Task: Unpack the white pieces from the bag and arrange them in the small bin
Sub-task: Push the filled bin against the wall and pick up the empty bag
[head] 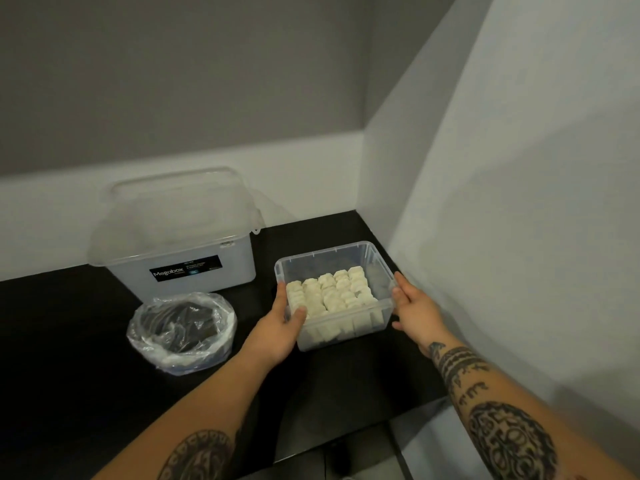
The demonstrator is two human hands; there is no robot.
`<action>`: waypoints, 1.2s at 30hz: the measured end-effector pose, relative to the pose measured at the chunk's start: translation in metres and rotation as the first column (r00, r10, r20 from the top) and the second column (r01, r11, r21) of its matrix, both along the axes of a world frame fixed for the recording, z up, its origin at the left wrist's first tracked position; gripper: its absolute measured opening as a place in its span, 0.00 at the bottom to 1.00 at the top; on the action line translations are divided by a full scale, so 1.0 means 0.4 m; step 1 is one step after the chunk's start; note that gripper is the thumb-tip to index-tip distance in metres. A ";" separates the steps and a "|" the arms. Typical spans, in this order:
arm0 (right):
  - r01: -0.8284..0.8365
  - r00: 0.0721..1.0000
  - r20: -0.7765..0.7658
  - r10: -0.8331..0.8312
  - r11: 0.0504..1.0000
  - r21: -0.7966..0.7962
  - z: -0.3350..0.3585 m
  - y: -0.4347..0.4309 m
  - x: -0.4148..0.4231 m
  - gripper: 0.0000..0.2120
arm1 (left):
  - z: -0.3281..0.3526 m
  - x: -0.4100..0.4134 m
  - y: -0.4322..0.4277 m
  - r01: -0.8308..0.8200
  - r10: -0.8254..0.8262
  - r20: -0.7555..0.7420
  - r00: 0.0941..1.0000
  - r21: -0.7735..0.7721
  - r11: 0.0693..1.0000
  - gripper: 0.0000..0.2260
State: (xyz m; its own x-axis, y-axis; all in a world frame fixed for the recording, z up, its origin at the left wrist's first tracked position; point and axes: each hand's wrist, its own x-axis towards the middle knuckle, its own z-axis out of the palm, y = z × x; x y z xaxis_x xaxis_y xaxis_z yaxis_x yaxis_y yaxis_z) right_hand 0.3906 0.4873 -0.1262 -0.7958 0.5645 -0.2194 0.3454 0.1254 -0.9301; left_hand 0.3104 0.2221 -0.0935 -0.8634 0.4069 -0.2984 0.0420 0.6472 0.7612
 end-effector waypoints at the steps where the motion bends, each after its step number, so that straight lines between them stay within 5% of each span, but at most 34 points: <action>1: -0.002 1.000 0.002 0.002 1.000 0.009 -0.005 0.002 0.000 0.22 | -0.004 -0.002 -0.009 0.023 -0.024 0.015 1.000 0.040 0.999 0.40; 6: -0.021 1.000 -0.002 0.021 0.998 0.064 -0.025 0.007 -0.013 0.23 | -0.032 -0.031 -0.029 0.127 -0.127 -0.023 0.992 -0.011 0.992 0.53; 24: -0.008 1.000 -0.025 0.004 0.984 -0.179 0.010 0.146 -0.457 0.21 | -0.054 -0.383 0.152 -0.153 0.144 0.073 0.987 0.154 0.976 0.40; 36: -0.082 0.997 -0.002 0.082 0.997 0.008 -0.021 0.214 -0.696 0.24 | -0.077 -0.584 0.232 -0.433 0.307 0.341 0.889 0.399 0.808 0.31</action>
State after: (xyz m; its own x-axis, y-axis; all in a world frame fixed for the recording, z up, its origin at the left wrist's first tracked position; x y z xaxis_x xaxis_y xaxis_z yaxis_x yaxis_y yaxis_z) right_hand 0.1120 0.5728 -0.1345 -0.8400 0.4988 -0.2135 0.3315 0.1603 -0.9297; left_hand 0.0769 0.3149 -0.1241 -0.8974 0.2139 -0.3859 -0.3592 0.1537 0.9205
